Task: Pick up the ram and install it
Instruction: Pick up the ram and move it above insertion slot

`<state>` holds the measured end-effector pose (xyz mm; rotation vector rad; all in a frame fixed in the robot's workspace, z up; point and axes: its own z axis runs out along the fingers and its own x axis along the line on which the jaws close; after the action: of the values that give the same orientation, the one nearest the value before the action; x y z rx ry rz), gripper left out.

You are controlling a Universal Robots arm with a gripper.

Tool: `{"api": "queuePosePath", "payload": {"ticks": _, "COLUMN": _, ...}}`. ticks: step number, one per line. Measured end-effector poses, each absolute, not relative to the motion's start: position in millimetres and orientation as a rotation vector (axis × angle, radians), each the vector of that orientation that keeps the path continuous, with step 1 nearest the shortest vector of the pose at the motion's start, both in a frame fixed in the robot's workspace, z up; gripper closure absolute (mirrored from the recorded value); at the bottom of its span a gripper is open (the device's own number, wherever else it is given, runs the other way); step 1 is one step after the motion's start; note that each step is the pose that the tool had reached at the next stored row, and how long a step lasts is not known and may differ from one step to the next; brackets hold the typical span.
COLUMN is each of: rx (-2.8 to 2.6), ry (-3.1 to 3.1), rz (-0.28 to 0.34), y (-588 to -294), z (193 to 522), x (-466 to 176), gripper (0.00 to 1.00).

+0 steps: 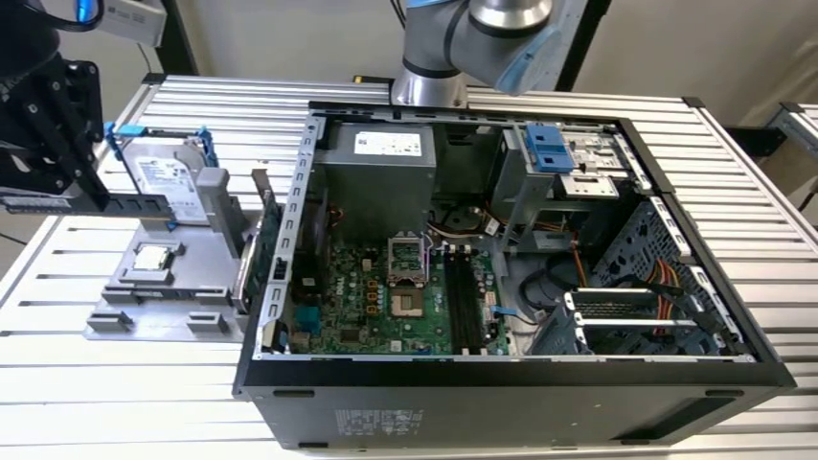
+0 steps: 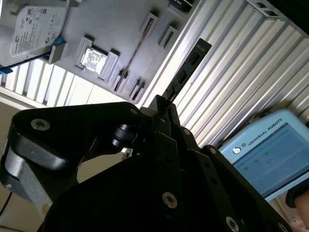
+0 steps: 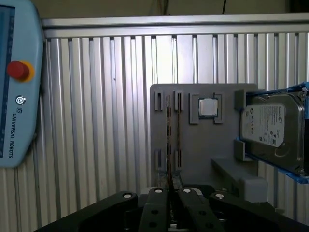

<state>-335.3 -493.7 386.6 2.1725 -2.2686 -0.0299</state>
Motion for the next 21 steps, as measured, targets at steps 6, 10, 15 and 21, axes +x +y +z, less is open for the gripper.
{"api": "queuePosePath", "payload": {"ticks": 6, "rx": 2.172, "ry": -2.269, "rz": -0.03, "y": -494, "z": 387, "x": -327, "gripper": 1.0}}
{"api": "queuePosePath", "payload": {"ticks": 10, "rx": 2.172, "ry": -2.269, "rz": -0.03, "y": -494, "z": 387, "x": -321, "gripper": 1.0}}
{"api": "queuePosePath", "payload": {"ticks": 15, "rx": 2.172, "ry": -2.269, "rz": -0.03, "y": -494, "z": 386, "x": -312, "gripper": 1.0}}
{"api": "queuePosePath", "payload": {"ticks": 21, "rx": 2.172, "ry": -2.269, "rz": -0.03, "y": -494, "z": 386, "x": -303, "gripper": 1.0}}
